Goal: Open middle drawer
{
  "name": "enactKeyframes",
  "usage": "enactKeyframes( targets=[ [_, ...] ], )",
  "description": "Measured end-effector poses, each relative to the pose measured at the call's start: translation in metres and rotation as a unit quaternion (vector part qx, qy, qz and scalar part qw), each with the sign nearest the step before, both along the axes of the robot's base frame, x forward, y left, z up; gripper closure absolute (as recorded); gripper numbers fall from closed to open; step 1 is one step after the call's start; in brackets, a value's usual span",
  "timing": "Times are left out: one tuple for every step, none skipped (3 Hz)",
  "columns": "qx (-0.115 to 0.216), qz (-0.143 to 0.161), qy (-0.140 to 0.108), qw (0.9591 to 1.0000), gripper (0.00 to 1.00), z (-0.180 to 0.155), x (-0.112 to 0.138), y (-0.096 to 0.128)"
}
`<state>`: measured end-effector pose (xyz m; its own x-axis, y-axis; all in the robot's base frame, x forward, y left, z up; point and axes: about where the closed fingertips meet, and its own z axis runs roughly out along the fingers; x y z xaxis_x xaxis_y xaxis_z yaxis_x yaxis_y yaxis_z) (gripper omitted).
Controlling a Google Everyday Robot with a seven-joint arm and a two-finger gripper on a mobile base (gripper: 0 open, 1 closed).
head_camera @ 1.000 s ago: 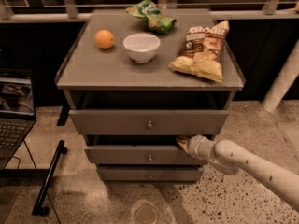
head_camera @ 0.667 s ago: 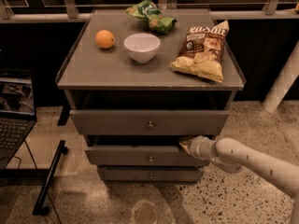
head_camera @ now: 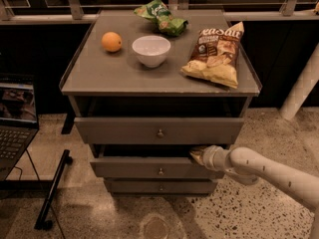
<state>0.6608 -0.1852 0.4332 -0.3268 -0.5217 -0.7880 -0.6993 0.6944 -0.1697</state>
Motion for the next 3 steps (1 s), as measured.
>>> enactKeyframes(
  targets=[
    [-0.002, -0.006, 0.033, 0.9994, 1.00, -0.001, -0.011, -0.004],
    [-0.002, -0.006, 0.033, 0.9994, 1.00, -0.001, -0.011, -0.004],
    [-0.002, -0.017, 0.078, 0.9968, 1.00, 0.002, -0.029, -0.012]
  ],
)
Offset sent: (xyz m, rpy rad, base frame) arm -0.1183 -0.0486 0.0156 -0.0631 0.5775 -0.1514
